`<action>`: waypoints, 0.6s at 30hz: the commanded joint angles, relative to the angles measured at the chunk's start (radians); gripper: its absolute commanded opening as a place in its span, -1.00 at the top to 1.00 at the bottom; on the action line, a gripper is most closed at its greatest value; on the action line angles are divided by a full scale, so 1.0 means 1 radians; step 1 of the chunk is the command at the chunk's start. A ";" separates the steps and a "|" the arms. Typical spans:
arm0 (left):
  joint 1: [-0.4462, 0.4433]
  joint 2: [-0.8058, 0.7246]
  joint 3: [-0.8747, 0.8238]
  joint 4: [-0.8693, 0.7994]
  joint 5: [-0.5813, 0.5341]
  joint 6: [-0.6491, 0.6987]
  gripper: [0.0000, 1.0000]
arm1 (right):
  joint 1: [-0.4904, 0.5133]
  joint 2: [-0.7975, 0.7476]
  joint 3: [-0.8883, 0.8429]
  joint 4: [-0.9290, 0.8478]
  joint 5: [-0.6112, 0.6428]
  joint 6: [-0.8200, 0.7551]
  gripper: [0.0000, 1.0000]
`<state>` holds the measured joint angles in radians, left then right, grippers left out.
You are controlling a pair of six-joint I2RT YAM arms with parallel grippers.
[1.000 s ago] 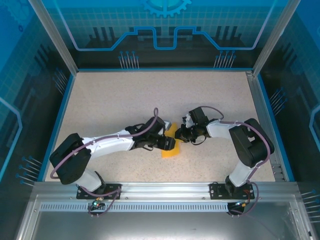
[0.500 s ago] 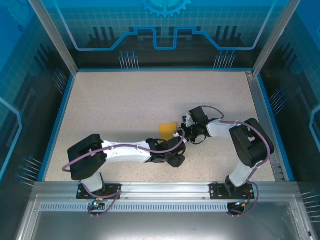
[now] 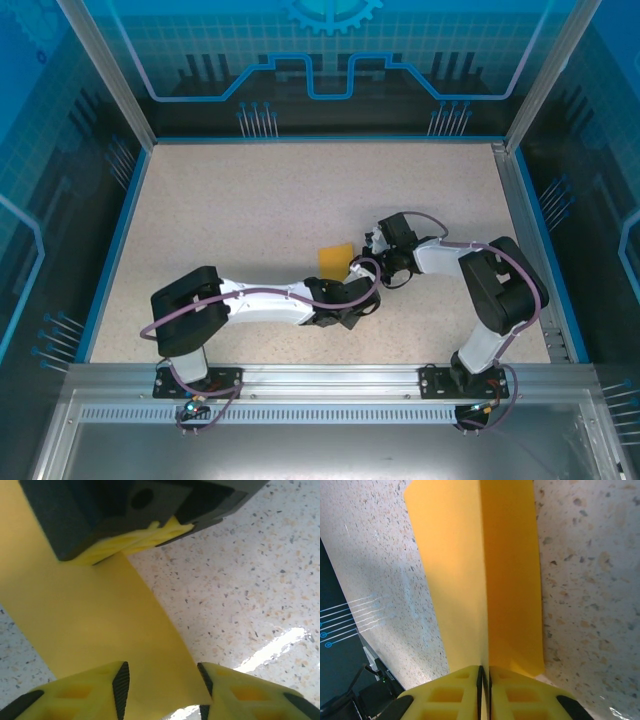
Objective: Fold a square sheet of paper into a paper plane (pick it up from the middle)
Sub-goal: Third fold the triangle at the center of the table.
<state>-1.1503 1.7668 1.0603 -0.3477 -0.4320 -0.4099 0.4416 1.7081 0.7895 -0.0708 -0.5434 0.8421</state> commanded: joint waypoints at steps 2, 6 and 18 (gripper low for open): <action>-0.005 -0.034 -0.003 -0.011 -0.051 0.003 0.34 | -0.022 0.010 0.011 -0.024 -0.020 0.003 0.74; -0.006 -0.045 -0.007 -0.009 -0.049 0.017 0.60 | -0.023 0.009 0.008 -0.031 -0.016 0.000 0.73; 0.102 -0.154 -0.122 0.114 0.206 0.025 0.99 | -0.042 -0.054 0.010 -0.114 0.035 -0.045 0.42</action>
<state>-1.0878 1.6657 0.9764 -0.2924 -0.3492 -0.3893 0.4290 1.7008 0.7898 -0.1242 -0.5255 0.8249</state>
